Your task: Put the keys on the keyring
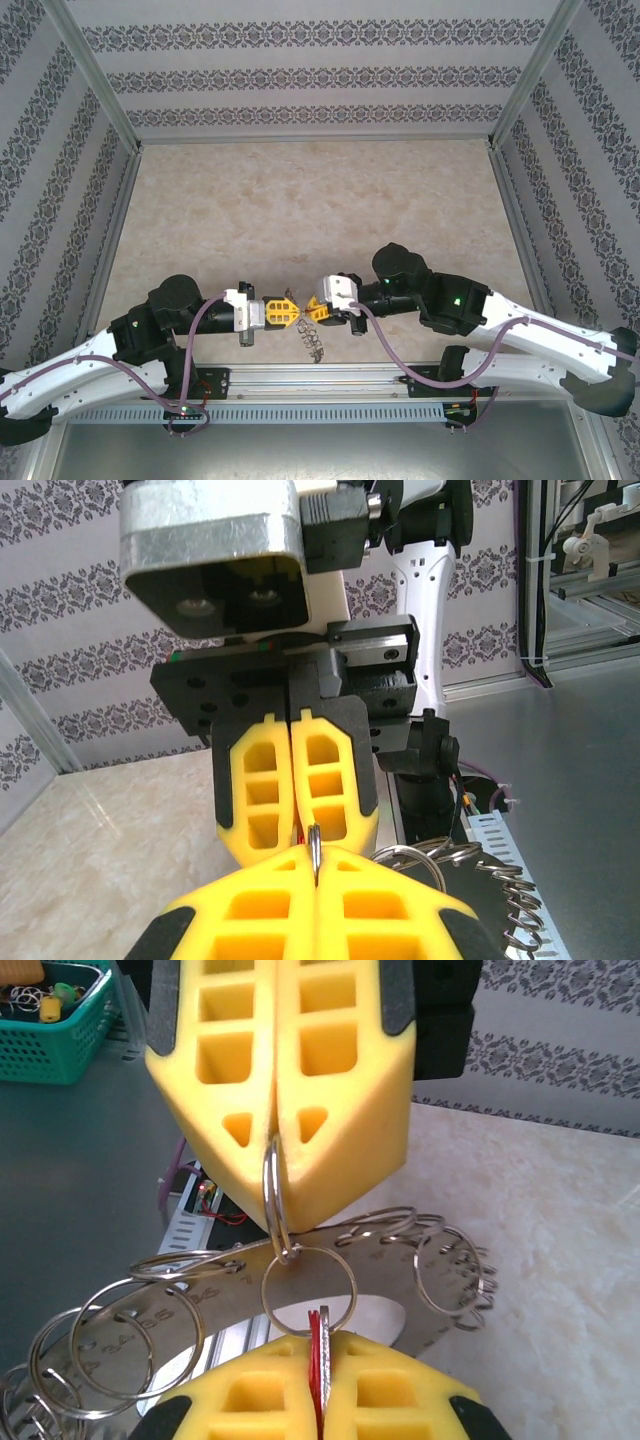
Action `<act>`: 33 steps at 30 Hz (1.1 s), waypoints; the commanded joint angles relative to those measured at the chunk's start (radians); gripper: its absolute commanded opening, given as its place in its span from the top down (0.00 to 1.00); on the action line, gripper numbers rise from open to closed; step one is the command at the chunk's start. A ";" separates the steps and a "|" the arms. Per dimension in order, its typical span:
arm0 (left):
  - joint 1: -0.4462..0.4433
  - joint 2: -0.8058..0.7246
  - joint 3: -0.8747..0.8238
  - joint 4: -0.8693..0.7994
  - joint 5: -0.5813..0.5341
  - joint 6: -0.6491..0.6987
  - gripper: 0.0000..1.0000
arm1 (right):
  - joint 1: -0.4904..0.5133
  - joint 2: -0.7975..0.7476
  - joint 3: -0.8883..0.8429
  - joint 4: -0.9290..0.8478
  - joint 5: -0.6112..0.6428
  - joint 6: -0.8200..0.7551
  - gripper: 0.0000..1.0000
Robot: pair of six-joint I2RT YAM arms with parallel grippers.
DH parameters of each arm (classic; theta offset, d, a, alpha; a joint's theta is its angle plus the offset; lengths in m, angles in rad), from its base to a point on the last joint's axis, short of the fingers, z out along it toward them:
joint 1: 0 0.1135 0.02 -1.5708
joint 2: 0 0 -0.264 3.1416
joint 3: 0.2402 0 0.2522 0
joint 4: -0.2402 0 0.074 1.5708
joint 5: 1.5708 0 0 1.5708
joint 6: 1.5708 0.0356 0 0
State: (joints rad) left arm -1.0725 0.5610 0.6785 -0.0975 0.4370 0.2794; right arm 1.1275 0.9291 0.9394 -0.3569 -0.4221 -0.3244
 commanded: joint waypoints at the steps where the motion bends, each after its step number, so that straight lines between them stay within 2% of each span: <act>1: -0.012 -0.011 0.030 0.029 -0.002 -0.005 1.00 | -0.009 -0.015 0.007 -0.030 0.040 -0.023 1.00; 17: -0.012 0.054 0.058 -0.029 -0.021 0.009 1.00 | -0.006 -0.009 0.048 -0.060 0.024 -0.051 1.00; 33: -0.012 0.082 0.071 -0.110 -0.047 0.013 1.00 | -0.006 -0.009 0.099 -0.102 0.069 -0.087 1.00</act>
State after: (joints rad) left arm -1.0725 0.6384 0.7136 -0.1734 0.3954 0.2806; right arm 1.1275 0.9245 0.9955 -0.4690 -0.3737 -0.3943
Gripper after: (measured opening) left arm 0.060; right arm 0.056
